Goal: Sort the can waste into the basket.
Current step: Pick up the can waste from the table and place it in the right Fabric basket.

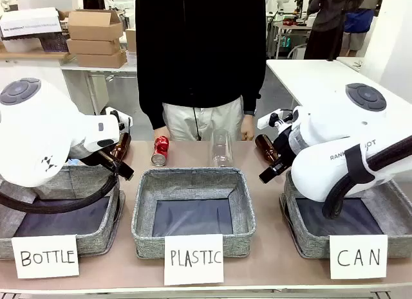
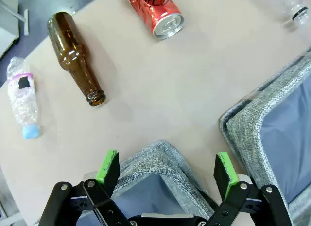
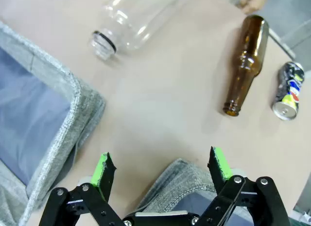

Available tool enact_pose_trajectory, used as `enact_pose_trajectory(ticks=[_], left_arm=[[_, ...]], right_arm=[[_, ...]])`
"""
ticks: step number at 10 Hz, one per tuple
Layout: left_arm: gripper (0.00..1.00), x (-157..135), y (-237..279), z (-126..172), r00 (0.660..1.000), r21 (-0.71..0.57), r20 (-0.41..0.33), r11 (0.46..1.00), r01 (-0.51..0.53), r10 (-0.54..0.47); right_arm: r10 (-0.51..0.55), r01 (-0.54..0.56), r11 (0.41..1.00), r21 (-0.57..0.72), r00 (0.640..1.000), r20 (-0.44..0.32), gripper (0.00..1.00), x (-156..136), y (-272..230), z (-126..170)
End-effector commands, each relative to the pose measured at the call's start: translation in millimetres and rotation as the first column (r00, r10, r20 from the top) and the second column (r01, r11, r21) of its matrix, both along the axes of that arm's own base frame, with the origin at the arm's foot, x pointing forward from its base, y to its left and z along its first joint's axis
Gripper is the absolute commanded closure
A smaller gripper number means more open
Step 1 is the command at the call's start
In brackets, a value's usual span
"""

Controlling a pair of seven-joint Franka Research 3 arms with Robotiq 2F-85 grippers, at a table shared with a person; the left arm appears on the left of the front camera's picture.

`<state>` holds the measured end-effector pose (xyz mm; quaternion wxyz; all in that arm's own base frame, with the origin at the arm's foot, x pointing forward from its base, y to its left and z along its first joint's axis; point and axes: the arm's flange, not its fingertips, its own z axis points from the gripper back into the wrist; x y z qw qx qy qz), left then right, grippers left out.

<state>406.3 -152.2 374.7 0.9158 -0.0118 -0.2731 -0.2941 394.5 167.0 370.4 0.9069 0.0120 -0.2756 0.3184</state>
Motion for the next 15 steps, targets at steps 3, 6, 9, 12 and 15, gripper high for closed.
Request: enact_pose_trajectory(ticks=[3, 6, 9, 12, 15], left_arm=[[0.0, 0.0, 0.0, 0.0, 1.0, 0.0, 0.0, 1.0, 0.0, 0.0], [0.0, 0.0, 0.0, 0.0, 1.0, 0.0, 0.0, 1.0, 0.0, 0.0], [0.0, 0.0, 0.0, 0.0, 1.0, 0.0, 0.0, 1.0, 0.0, 0.0], [0.0, -41.1, 3.5, 91.3, 0.969, -0.131, -0.014, 0.96, -0.247, 0.247], [0.0, -145.4, 12.2, 142.3, 0.993, -0.237, 0.104, 0.971, -0.033, 0.059]], right_arm=[[0.0, 0.0, 1.0, 0.0, 1.0, 0.0, 0.0, 0.0, 0.0, 0.1], [0.0, 0.0, 1.0, 0.0, 1.0, 0.0, 0.0, 0.0, 0.0, 0.1], [0.0, 0.0, 1.0, 0.0, 1.0, 0.0, 0.0, 0.0, 0.0, 0.1], [-0.147, 0.147, 0.985, 0.093, 0.989, -0.002, 0.0, -28.5, -34.6, 76.8], [-0.107, 0.09, 0.964, 0.251, 0.993, 0.055, 0.0, -134.9, -90.5, 145.2]])
